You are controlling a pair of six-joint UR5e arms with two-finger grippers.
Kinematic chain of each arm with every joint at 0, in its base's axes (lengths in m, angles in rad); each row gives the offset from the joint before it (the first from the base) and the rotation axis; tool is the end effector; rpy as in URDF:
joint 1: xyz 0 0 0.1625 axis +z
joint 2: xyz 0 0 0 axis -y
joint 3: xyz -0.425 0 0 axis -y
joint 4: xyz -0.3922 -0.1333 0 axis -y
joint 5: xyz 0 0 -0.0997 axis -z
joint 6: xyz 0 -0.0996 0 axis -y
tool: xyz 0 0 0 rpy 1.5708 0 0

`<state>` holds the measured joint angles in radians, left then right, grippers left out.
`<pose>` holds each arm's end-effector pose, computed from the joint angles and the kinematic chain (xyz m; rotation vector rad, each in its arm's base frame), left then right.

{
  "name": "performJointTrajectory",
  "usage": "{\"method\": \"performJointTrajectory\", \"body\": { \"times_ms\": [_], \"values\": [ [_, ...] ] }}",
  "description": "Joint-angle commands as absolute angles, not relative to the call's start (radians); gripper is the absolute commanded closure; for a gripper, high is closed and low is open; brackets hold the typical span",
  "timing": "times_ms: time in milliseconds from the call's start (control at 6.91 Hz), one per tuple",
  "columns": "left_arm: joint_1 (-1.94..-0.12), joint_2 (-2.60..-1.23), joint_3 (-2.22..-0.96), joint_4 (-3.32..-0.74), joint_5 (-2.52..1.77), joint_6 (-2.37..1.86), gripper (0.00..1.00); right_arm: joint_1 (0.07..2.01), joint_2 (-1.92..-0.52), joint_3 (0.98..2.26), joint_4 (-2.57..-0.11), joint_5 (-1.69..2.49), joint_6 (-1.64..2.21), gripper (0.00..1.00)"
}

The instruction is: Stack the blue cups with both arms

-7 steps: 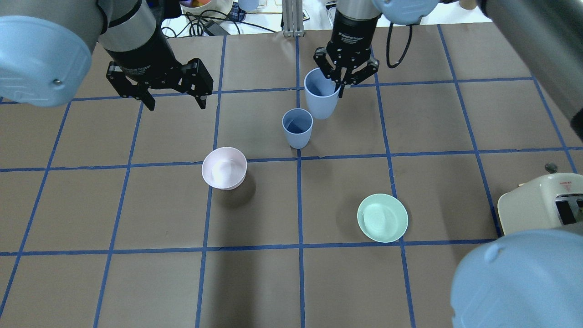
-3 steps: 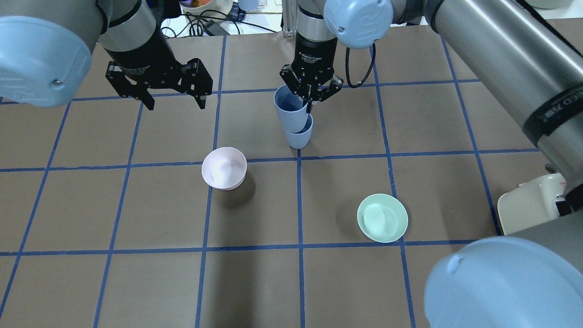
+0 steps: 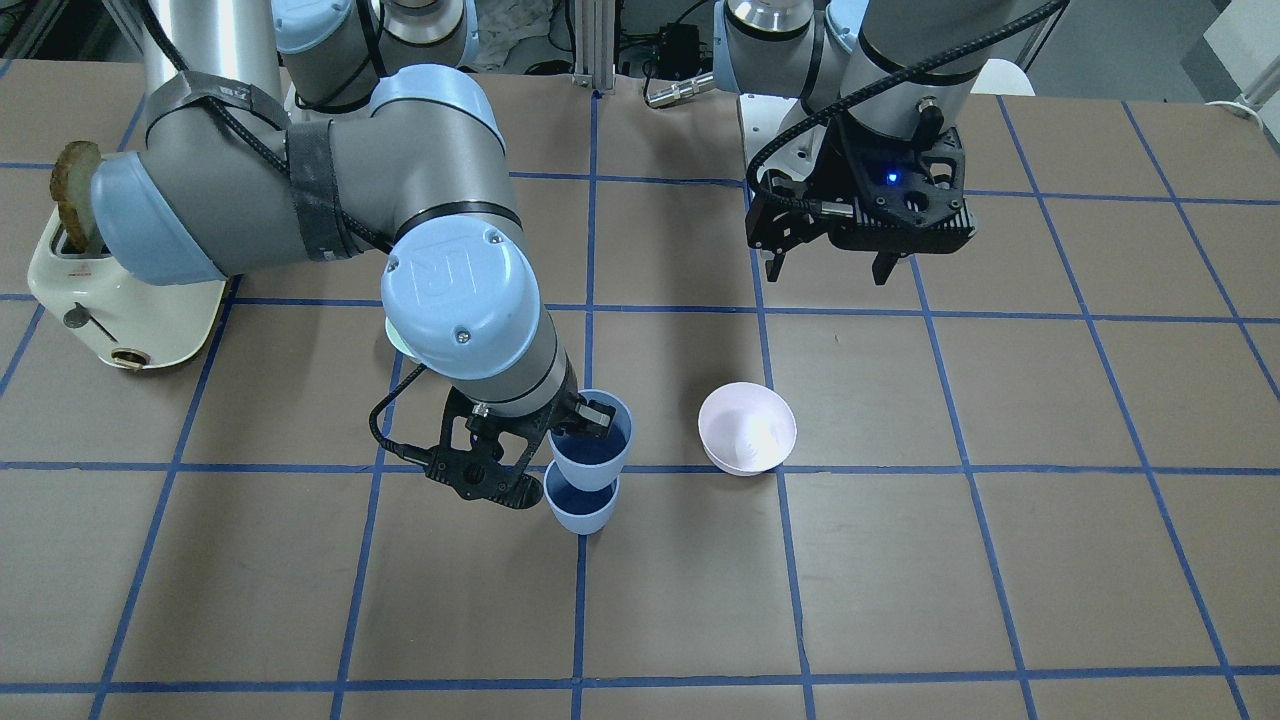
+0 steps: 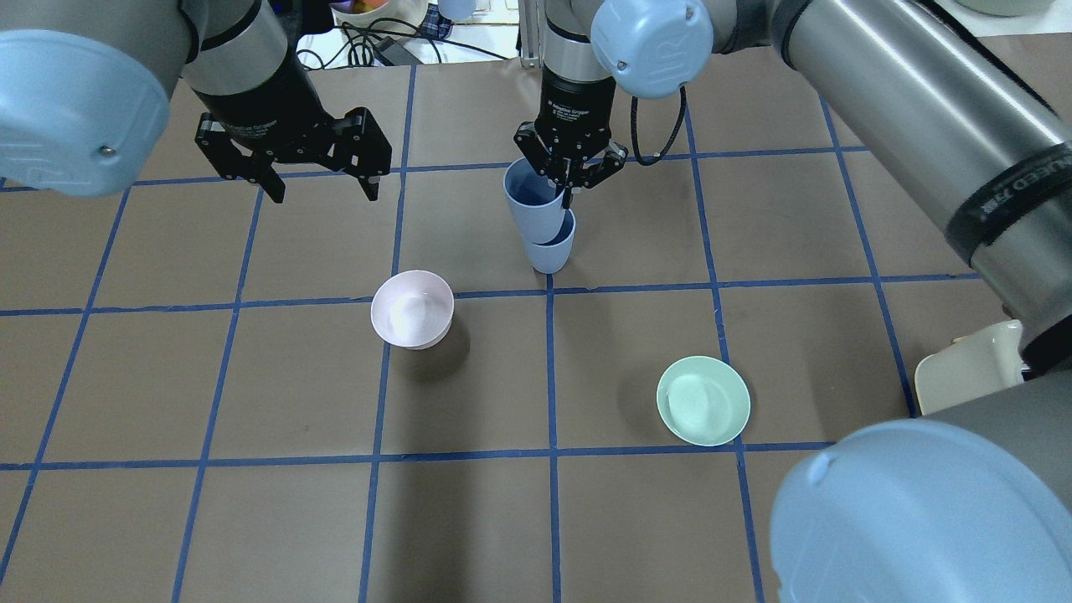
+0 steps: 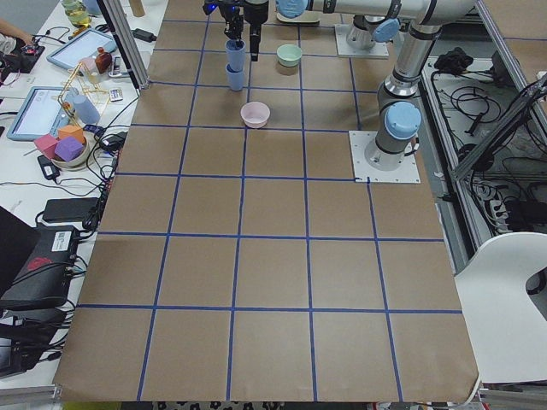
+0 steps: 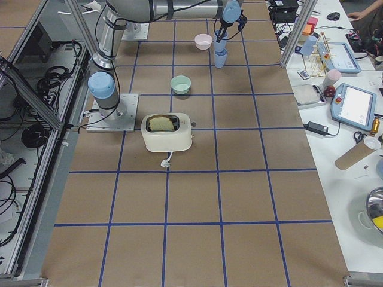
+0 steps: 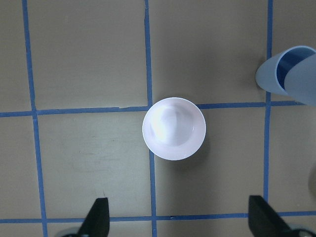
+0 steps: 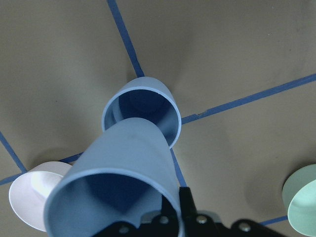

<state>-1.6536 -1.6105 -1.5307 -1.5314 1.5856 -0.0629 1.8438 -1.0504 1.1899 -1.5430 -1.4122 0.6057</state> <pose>-0.1738 -0.5000 0.4918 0.0307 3.1289 -0.0638 0.3273 -0.6162 0.3631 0.5253 3.0057 0.3347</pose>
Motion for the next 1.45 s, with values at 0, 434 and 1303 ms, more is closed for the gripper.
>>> {"method": "performJointTrajectory", "body": {
  "times_ms": [0,434,1303],
  "values": [
    [-1.654,-1.611,-1.531,-1.531,1.583,-0.063,0.00,1.844,-1.048,1.193,-1.545,-1.410,0.595,1.00],
    [-1.654,-1.615,-1.531,-1.529,1.572,-0.063,0.00,1.842,-1.043,1.195,-1.549,-1.419,0.589,0.38],
    [-1.654,-1.614,-1.532,-1.525,1.580,-0.066,0.00,1.662,-1.184,1.169,-1.533,-1.545,0.331,0.00]
  ]
}}
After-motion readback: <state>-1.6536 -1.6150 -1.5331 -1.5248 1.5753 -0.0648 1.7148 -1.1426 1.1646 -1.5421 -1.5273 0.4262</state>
